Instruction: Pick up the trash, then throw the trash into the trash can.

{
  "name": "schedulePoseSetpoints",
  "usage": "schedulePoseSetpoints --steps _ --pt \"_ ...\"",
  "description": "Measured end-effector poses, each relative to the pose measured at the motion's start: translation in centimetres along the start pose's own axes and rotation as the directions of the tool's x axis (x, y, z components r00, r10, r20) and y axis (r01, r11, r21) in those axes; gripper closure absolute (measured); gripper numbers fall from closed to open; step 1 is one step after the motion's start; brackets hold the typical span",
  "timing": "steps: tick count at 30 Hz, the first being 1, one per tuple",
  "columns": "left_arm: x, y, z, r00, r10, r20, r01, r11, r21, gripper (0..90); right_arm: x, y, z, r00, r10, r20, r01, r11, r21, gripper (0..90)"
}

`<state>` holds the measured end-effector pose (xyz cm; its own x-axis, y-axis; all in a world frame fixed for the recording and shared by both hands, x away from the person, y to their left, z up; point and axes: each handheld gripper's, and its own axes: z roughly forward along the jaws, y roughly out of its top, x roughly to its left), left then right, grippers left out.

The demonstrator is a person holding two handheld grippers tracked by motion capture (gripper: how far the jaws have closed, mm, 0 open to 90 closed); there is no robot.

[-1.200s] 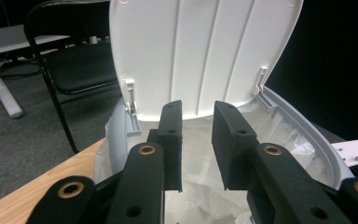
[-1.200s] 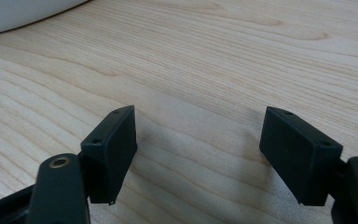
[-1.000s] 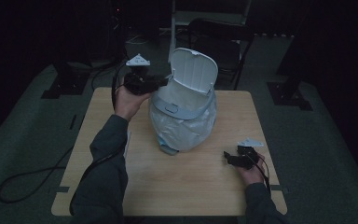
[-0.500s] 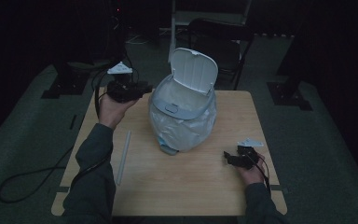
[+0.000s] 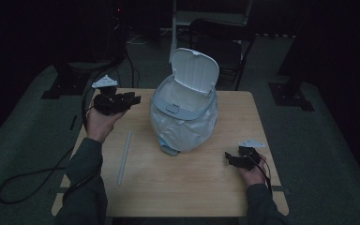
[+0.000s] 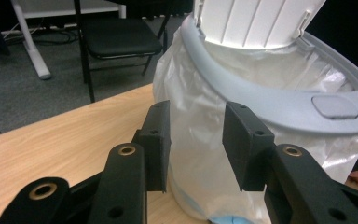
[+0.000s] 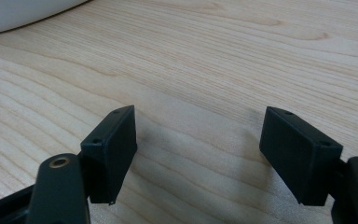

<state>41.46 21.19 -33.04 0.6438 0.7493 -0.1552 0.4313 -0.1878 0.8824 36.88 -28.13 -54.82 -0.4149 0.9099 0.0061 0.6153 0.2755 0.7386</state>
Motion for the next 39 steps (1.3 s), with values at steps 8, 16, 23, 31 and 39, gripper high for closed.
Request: schedulePoseSetpoints --steps 8,16,23,31,39 --pt "0.1 -1.2 -0.9 0.9998 -0.012 -0.017 0.012 0.9999 0.008 62.0 0.0 0.0 0.0 1.0 0.0 0.0 0.0 1.0 0.0 26.3" --pt "0.1 -2.7 -1.8 0.999 -0.02 -0.04 0.02 0.9998 0.006 61.7 0.0 0.0 0.0 1.0 0.0 0.0 0.0 1.0 0.0 26.3" --pt "0.4 -3.7 -2.4 0.9983 -0.023 -0.055 0.023 0.9996 0.012 61.6 0.0 0.0 0.0 1.0 0.0 0.0 0.0 1.0 0.0 26.3" --pt "0.6 -4.9 -2.9 0.9968 -0.041 -0.068 0.042 0.999 0.014 61.6 0.0 0.0 0.0 1.0 -0.001 0.0 0.001 1.0 0.001 26.3" --pt "0.9 -6.4 -3.4 0.9938 -0.068 -0.088 0.07 0.9975 0.013 57.8 0.0 0.0 0.0 1.0 0.0 0.0 0.0 1.0 0.0 26.2"
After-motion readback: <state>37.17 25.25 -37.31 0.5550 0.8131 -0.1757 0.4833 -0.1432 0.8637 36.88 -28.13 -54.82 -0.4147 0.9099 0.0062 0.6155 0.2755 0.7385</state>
